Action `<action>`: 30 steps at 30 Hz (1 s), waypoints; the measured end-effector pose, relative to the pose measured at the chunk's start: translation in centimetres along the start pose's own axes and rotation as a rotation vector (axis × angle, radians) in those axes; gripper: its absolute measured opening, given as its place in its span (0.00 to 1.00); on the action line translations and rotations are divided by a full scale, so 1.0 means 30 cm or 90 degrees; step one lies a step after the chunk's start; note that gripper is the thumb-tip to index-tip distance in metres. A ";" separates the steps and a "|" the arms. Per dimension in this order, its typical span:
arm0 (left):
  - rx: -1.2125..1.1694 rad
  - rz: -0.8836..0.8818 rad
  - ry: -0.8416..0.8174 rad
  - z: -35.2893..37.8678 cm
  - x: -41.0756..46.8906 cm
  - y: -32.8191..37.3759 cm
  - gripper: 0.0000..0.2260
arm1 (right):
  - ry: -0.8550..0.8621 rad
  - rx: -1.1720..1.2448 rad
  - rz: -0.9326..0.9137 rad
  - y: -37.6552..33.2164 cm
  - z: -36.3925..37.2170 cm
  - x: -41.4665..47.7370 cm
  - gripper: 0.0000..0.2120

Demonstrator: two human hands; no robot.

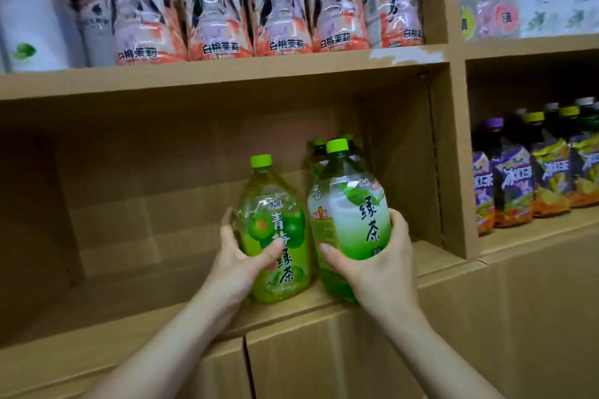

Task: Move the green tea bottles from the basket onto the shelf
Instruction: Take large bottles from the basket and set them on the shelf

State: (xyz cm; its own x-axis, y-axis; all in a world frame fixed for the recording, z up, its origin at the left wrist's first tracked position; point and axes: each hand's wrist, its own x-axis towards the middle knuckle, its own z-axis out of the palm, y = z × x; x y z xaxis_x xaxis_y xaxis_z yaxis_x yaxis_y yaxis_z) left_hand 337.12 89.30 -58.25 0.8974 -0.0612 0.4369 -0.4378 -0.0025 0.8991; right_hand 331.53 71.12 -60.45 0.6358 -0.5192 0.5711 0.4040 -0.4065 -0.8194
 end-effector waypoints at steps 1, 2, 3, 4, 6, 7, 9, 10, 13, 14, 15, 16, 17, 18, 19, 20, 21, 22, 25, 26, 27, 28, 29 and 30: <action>0.030 0.002 -0.012 -0.008 0.022 -0.006 0.48 | 0.003 -0.017 -0.015 0.003 0.017 -0.001 0.50; 0.064 0.005 -0.022 -0.013 0.047 -0.011 0.47 | 0.004 -0.037 -0.030 0.007 0.030 -0.001 0.50; 0.098 0.007 -0.027 -0.014 0.066 -0.013 0.46 | 0.000 -0.061 -0.041 0.010 0.040 -0.004 0.50; 0.134 0.009 -0.025 -0.016 0.085 -0.018 0.46 | -0.005 -0.091 -0.048 0.011 0.046 -0.007 0.51; 0.227 0.001 -0.017 -0.020 0.113 -0.024 0.45 | -0.013 -0.149 -0.043 0.008 0.055 -0.020 0.54; 0.278 -0.014 -0.015 -0.015 0.116 -0.016 0.45 | -0.015 -0.169 -0.038 0.003 0.054 -0.027 0.55; 0.389 -0.011 0.031 -0.004 0.104 0.004 0.44 | -0.026 -0.195 -0.029 -0.009 0.050 -0.032 0.56; 0.437 0.032 0.075 0.001 0.082 0.019 0.42 | -0.034 -0.205 -0.022 -0.016 0.046 -0.030 0.57; 0.381 0.266 0.095 0.043 -0.039 0.076 0.32 | -0.050 -0.235 -0.018 -0.030 0.042 -0.031 0.57; 0.339 0.283 0.038 0.068 -0.072 0.094 0.30 | -0.049 -0.240 -0.021 -0.036 0.043 -0.038 0.56; 0.318 0.272 -0.016 0.090 -0.093 0.104 0.30 | -0.054 -0.239 -0.029 -0.043 0.045 -0.049 0.56; 0.309 0.257 -0.047 0.107 -0.100 0.105 0.30 | -0.065 -0.235 -0.036 -0.050 0.046 -0.058 0.56; 0.295 0.248 -0.052 0.115 -0.099 0.099 0.31 | -0.084 -0.232 -0.042 -0.060 0.048 -0.067 0.56; 0.268 0.243 -0.039 0.113 -0.097 0.096 0.31 | -0.105 -0.230 -0.045 -0.068 0.051 -0.075 0.57; 0.239 0.233 -0.021 0.105 -0.096 0.097 0.32 | -0.117 -0.226 -0.051 -0.075 0.055 -0.081 0.58; 0.212 0.225 -0.008 0.093 -0.103 0.100 0.32 | -0.119 -0.217 -0.056 -0.082 0.060 -0.087 0.58; 0.198 0.221 -0.002 0.077 -0.113 0.102 0.32 | -0.116 -0.206 -0.061 -0.090 0.067 -0.098 0.58; 0.194 0.223 -0.005 0.057 -0.127 0.112 0.32 | -0.113 -0.194 -0.067 -0.102 0.079 -0.112 0.58; 0.207 0.205 -0.037 -0.039 -0.144 0.162 0.31 | -0.138 -0.157 -0.081 -0.150 0.132 -0.172 0.59; 0.203 0.189 -0.052 -0.087 -0.141 0.183 0.31 | -0.162 -0.147 -0.084 -0.166 0.157 -0.195 0.59; 0.199 0.172 -0.061 -0.140 -0.133 0.202 0.30 | -0.191 -0.137 -0.093 -0.181 0.184 -0.214 0.58; 0.201 0.156 -0.064 -0.194 -0.127 0.216 0.30 | -0.223 -0.130 -0.113 -0.194 0.213 -0.232 0.57; 0.207 0.139 -0.060 -0.249 -0.121 0.218 0.29 | -0.255 -0.126 -0.139 -0.206 0.246 -0.245 0.55; 0.208 0.118 -0.054 -0.299 -0.118 0.213 0.28 | -0.287 -0.124 -0.164 -0.218 0.277 -0.252 0.52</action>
State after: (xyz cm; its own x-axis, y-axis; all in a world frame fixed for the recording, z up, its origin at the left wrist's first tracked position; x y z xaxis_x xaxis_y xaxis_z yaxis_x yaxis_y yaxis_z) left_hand 331.62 98.47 -53.78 0.8001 -0.1723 0.5746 -0.5982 -0.3004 0.7429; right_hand 329.54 83.94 -59.82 0.7684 -0.0295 0.6393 0.4817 -0.6310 -0.6081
